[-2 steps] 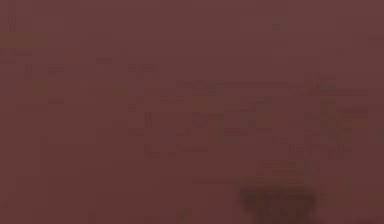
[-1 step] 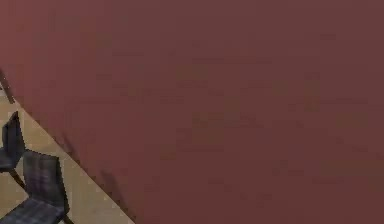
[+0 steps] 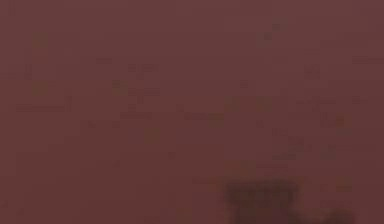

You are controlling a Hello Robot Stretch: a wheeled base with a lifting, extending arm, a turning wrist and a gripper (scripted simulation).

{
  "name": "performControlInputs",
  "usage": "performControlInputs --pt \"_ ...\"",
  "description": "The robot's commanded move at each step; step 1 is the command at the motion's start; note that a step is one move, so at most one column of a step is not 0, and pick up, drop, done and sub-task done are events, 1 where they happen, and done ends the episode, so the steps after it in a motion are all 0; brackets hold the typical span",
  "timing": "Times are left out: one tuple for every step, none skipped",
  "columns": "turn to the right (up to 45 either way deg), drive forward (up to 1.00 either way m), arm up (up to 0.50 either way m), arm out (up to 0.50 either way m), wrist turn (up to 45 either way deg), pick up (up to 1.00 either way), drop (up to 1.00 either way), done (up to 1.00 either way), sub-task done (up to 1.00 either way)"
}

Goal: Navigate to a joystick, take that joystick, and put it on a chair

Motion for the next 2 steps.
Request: performControlInputs --pt "45.0 0.00 0.00 0.00 0.0 0.00 0.00 0.00 0.00" --pt "45.0 0.00 0.00 0.00 0.0 0.00 0.00 0.00 0.00"
